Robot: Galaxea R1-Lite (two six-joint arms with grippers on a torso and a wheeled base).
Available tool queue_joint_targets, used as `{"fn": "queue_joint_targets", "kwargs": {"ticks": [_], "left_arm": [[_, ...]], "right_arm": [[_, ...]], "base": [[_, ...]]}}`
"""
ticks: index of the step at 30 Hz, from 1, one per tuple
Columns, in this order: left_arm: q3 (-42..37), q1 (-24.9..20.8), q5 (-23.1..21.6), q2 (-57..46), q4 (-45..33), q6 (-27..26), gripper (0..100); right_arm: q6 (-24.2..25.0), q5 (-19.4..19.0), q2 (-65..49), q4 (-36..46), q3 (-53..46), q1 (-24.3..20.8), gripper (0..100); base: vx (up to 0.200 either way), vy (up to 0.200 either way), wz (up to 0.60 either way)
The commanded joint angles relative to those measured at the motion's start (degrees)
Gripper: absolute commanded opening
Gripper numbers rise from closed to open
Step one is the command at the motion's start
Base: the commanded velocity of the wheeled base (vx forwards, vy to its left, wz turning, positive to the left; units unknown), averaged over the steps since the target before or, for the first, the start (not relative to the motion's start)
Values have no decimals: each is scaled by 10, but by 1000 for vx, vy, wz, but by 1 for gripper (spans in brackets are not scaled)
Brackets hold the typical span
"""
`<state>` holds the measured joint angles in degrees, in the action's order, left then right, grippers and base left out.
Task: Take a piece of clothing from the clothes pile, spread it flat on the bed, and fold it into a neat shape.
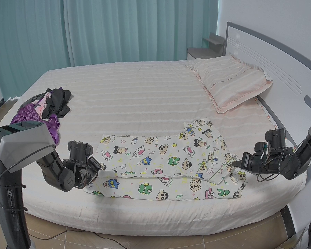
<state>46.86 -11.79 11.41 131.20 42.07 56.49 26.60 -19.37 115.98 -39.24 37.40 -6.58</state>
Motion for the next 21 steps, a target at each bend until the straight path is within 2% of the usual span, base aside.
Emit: {"fn": "queue_joint_targets", "kwargs": {"ticks": [1,8,15,16,19,21], "left_arm": [[5,1,0,7,0,1,0],[19,1,0,24,-1,0,0],[29,0,0,28,-2,0,0],[31,-1,0,29,-2,0,100],[31,-1,2,28,-2,1,100],[24,3,2,26,-2,1,100]], "right_arm": [[3,0,22,-3,11,2,0],[47,1,36,-38,26,-3,0],[52,0,42,-42,27,-3,0],[55,0,43,-42,25,-3,100],[76,1,46,-42,21,-5,100],[117,1,39,-44,5,-10,100]], "base": [[0,0,0],[0,0,0],[0,0,0],[0,0,0],[0,0,0],[0,0,0]]}}
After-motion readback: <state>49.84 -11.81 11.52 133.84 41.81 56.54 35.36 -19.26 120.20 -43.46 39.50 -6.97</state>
